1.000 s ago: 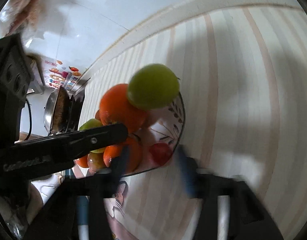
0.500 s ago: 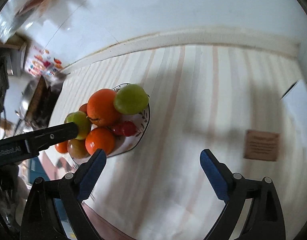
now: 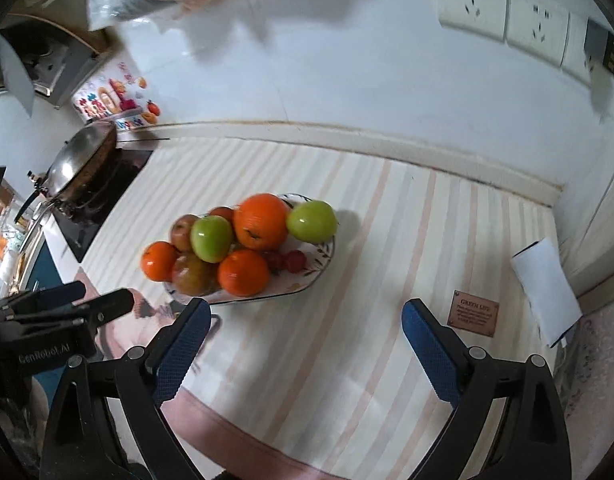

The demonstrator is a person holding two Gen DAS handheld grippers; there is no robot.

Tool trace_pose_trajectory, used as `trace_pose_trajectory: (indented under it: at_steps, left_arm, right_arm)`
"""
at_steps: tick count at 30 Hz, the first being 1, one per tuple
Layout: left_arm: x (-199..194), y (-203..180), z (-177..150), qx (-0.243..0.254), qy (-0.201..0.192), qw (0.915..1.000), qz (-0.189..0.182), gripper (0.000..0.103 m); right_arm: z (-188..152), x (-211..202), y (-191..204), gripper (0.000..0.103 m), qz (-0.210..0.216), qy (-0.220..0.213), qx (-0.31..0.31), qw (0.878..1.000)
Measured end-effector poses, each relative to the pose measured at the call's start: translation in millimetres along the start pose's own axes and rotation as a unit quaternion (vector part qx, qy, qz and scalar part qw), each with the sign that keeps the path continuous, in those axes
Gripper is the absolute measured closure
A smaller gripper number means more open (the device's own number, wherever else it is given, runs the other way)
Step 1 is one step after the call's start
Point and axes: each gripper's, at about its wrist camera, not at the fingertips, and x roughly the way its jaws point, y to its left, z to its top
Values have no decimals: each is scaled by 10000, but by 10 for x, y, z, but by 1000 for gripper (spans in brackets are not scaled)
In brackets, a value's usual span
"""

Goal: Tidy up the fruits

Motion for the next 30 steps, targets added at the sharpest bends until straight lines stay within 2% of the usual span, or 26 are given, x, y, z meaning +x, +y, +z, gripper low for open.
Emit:
trace_pose_trajectory:
  at_steps: [10,19,24,30]
  left_arm:
    - [-903,76,-328,-3,-757,9971,35,17]
    - [-1472,155,-550,-56,-1219,9925,62,17]
    - [-1700,159,-642,-52,-1438,9895,149,17]
    - [-1782,164,-713,-62,-1520,9882,150,17]
  right_arm:
    - [-155,-915,359,4,-6,-471,-179,9987]
    - [-279,-1672,595,3,-9,-891,-398,9952]
    - [-329,-1935,656,3,12,-1020,-427,9939]
    - [-361,-2024,666,3,70,-1029,-398,9939]
